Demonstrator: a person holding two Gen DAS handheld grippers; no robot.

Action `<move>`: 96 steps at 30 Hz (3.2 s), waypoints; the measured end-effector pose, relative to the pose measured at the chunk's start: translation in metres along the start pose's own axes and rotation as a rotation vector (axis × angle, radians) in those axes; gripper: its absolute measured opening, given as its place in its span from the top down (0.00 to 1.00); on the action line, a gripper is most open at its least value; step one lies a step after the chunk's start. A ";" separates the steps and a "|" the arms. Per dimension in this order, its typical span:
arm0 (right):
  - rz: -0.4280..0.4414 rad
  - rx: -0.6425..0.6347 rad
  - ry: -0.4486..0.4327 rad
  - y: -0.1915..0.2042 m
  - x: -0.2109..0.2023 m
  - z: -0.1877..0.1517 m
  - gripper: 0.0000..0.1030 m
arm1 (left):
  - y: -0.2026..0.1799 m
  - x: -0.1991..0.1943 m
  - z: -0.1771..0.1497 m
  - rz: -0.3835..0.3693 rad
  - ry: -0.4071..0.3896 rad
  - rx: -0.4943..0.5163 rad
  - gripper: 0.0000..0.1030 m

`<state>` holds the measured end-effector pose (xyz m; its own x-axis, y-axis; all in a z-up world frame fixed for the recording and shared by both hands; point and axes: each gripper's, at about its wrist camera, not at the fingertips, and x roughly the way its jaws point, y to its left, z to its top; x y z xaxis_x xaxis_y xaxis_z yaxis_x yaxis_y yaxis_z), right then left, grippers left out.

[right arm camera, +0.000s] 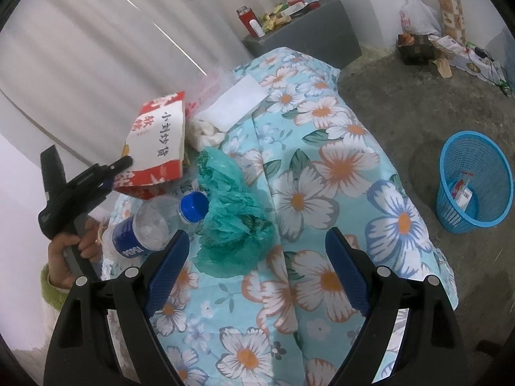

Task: Collect trash
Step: 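Lift the snack bag with the left gripper while the right gripper grasps the green bag, then carry both bags over the wastebasket and open both grippers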

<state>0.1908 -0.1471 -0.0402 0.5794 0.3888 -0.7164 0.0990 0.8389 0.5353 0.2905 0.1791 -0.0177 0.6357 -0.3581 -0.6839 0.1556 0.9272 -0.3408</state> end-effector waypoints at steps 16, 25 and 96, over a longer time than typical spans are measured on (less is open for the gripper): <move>0.055 -0.004 0.002 0.012 0.001 -0.001 0.22 | -0.004 -0.086 -0.023 -0.121 -0.211 0.005 0.75; 0.086 0.022 0.044 0.013 0.024 0.001 0.31 | 0.003 -0.123 -0.035 -0.126 -0.302 -0.025 0.75; -0.061 0.760 -0.391 -0.341 -0.106 -0.040 0.62 | -0.484 0.220 -0.107 -0.258 0.235 0.740 0.74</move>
<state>0.0632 -0.4584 -0.1649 0.7789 0.0749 -0.6227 0.5736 0.3163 0.7556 0.2744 -0.3603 -0.0724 0.3492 -0.5075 -0.7877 0.7864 0.6159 -0.0482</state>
